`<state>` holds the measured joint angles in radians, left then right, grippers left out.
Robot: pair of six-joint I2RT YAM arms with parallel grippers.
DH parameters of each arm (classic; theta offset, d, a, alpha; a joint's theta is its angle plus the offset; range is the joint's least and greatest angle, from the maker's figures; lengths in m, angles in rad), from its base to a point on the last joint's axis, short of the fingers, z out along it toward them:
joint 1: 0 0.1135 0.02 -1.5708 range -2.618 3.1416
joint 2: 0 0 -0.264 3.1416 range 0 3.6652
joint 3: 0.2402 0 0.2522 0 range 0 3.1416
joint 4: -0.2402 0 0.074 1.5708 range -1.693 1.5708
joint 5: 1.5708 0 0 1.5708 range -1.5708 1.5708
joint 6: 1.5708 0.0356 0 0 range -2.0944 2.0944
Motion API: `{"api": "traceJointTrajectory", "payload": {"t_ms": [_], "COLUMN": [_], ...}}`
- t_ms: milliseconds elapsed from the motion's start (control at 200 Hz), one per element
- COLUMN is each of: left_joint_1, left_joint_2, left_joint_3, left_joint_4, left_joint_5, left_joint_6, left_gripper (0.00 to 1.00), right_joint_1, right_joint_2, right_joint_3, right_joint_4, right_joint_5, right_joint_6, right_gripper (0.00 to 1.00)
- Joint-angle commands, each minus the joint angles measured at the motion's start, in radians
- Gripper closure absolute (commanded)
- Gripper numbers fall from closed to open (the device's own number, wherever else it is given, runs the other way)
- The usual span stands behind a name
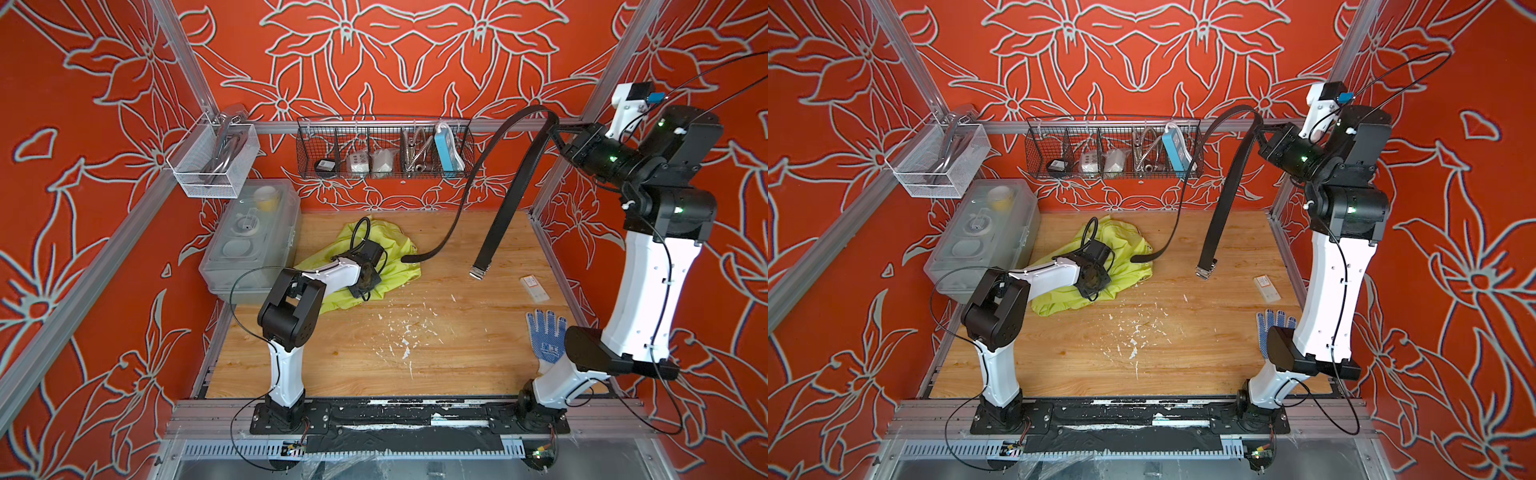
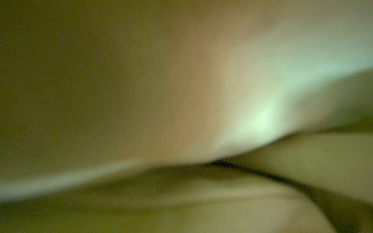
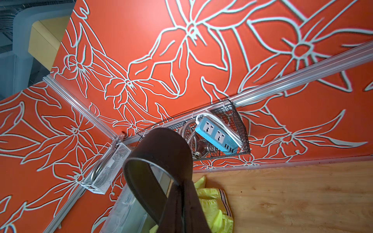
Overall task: Remove the belt from the trousers
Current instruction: Remove the belt from the trousers, then place the belt at the center of the board.
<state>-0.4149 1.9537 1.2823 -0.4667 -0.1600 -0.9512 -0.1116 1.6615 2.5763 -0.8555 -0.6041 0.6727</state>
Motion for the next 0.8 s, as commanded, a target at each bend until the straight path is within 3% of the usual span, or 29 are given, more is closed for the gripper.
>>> {"api": "traceJointTrajectory", "payload": {"t_ms": [0,160,300,495,796], "left_joint_1": [0.033,0.039,0.04,0.048,0.048], "left_joint_2": [0.069,0.047,-0.057,-0.229,-0.388], "left_joint_3": [-0.032,-0.016,-0.021,0.001,0.003], "left_joint_4": [-0.15,-0.159,-0.139,-0.123,-0.085], "left_joint_5": [-0.059,-0.032,-0.004,0.034,0.078], "left_joint_6": [-0.011,0.034,0.119,0.242,0.289], "left_gripper": [1.0,1.0,1.0,1.0,1.0], "right_joint_1": [-0.042,-0.051,-0.049,0.002,0.049], "right_joint_2": [-0.019,-0.037,-0.12,-0.143,-0.07], "right_joint_3": [0.02,-0.112,-0.378,-0.598,-0.692], "right_joint_4": [0.092,0.092,0.122,0.054,0.071], "right_joint_5": [-0.006,-0.062,-0.021,0.074,0.132], "right_joint_6": [0.038,0.048,-0.021,-0.185,-0.256], "right_gripper": [1.0,1.0,1.0,1.0,1.0]}}
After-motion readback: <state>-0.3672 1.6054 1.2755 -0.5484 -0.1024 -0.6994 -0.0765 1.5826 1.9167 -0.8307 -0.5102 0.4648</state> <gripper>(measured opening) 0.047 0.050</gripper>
